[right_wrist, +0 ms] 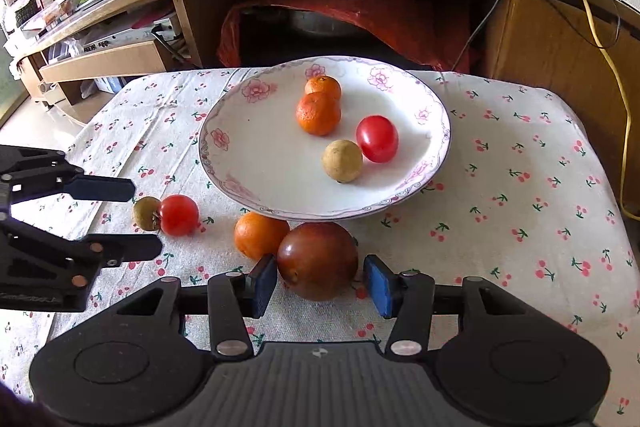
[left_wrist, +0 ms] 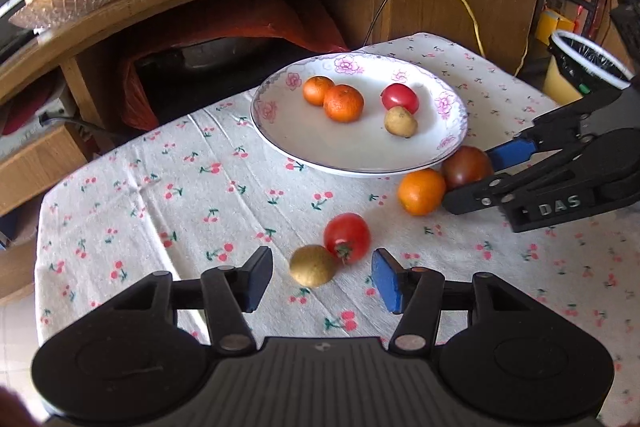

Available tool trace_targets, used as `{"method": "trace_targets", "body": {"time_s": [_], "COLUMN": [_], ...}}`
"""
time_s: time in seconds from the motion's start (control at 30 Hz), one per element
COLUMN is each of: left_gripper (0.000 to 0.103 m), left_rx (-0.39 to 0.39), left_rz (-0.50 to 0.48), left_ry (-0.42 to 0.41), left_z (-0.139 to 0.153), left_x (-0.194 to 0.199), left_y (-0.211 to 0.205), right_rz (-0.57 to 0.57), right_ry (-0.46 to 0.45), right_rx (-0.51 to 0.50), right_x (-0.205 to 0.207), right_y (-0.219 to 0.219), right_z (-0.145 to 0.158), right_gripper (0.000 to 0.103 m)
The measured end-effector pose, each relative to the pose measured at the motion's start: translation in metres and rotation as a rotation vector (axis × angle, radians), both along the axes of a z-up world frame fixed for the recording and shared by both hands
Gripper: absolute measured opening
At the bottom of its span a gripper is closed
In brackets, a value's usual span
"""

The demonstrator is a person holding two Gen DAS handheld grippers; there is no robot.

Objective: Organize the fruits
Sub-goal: 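Grasp the large dark red tomato with the right tool, then grasp the small brown fruit with the left tool while the right holds the dark tomato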

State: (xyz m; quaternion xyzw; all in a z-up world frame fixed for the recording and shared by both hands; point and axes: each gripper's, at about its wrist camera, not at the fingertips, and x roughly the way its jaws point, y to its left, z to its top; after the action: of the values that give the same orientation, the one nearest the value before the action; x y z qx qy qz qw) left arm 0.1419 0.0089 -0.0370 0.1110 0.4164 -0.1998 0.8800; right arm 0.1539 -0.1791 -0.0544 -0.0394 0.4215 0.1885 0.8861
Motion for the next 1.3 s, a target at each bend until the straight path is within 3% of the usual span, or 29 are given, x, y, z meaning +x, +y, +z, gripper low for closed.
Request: {"method": "trace_targets", "body": {"time_s": [0.07,0.1,0.17,0.23,0.3,0.67,0.87,1.0,1.13,1.3], "left_gripper": [0.059,0.053,0.049,0.039,0.034,0.034,0.035,0.043,0.059,0.059], "left_rx": [0.001,-0.014,-0.01,0.015,-0.015,-0.012,-0.004,-0.01,0.005,0.002], "left_rz": [0.005,0.002,-0.011,-0.032,-0.029,-0.061,-0.101,-0.093,-0.094,-0.082], "left_ry": [0.007,0.016,0.024,0.024,0.042,0.058,0.072,0.071,0.051,0.024], "left_z": [-0.003,-0.003,-0.002,-0.003,-0.004,0.003,0.0,0.0,-0.002,-0.005], "left_x": [0.003,0.003,0.002,-0.002,-0.003,-0.019,-0.022,-0.019,-0.021,-0.02], "left_y": [-0.001,-0.001,-0.003,-0.005,-0.001,0.005,0.002,0.0,-0.004,-0.009], "right_rz": [-0.002,-0.004,-0.01,-0.011,-0.014,0.021,0.081,0.084,0.068,0.041], "right_ry": [0.004,0.0,0.0,0.007,0.016,0.056,0.043,0.037,0.029,0.016], "right_rx": [0.009,0.003,0.0,0.001,0.003,-0.004,-0.064,-0.059,-0.045,-0.04], "right_x": [-0.001,-0.002,-0.003,-0.003,-0.004,-0.03,-0.034,-0.032,-0.033,-0.031], "right_y": [-0.001,0.0,0.0,0.0,-0.002,-0.009,-0.004,-0.002,-0.006,-0.008], "right_z": [0.0,0.0,0.0,0.001,0.002,0.008,0.003,0.003,0.004,0.003], "right_gripper": [0.037,0.036,0.035,0.034,0.034,0.034,0.039,0.042,0.047,0.047]}}
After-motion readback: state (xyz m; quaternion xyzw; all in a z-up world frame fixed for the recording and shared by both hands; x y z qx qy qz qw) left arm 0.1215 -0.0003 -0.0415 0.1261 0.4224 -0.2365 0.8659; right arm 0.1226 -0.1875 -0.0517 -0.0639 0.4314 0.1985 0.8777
